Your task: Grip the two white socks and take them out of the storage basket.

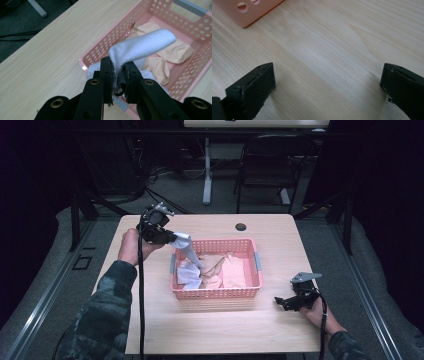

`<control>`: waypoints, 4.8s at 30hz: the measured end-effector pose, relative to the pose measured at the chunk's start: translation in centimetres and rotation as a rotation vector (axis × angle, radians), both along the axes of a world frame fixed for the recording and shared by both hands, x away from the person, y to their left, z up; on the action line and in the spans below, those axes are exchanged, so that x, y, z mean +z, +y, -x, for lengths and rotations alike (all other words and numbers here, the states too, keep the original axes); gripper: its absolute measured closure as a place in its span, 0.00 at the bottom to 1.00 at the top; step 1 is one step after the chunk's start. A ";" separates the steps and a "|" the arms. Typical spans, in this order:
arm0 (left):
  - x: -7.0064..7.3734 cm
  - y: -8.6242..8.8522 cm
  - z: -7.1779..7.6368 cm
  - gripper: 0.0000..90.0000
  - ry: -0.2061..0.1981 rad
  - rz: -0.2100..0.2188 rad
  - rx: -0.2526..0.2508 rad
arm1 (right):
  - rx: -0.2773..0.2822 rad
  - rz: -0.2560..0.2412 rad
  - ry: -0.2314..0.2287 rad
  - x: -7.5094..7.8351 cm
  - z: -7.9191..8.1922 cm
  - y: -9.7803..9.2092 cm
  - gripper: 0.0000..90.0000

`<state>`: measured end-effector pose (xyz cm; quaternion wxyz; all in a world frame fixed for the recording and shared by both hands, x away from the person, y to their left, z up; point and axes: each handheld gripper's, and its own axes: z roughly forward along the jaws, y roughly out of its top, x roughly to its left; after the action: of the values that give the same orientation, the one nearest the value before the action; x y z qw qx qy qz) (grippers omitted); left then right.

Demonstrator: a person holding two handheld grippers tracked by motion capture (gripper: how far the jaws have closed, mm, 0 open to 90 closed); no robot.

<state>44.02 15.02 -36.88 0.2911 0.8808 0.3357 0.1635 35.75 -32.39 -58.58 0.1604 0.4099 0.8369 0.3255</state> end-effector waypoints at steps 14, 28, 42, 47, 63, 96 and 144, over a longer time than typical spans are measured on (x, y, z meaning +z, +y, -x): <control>3.2 2.6 0.7 0.89 -0.068 0.016 0.048 | -0.002 -0.006 0.002 0.0 0.0 0.0 0.00; 5.2 6.0 1.4 0.89 -0.102 0.036 0.107 | -0.003 -0.005 0.002 0.0 0.0 0.0 0.00; 4.8 10.0 2.0 0.89 -0.099 0.012 0.202 | 0.001 0.000 0.001 0.0 0.0 0.0 0.00; 3.8 11.4 2.0 0.88 -0.074 0.012 0.229 | 0.001 0.000 0.000 0.0 0.0 0.0 0.00; -3.0 13.0 1.1 0.87 0.051 -0.061 0.282 | 0.000 -0.004 0.000 0.0 0.0 0.0 0.00; -16.5 11.6 -1.2 0.84 0.278 0.000 0.331 | -0.001 -0.001 0.003 0.0 0.0 0.0 0.00; -9.2 11.5 0.5 0.00 0.122 0.044 0.297 | 0.013 -0.006 0.001 0.0 -0.1 0.2 0.00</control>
<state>43.50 26.56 -46.13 0.2622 0.8231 0.4828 0.1436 35.80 -32.19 -58.60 0.1565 0.4050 0.8386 0.3288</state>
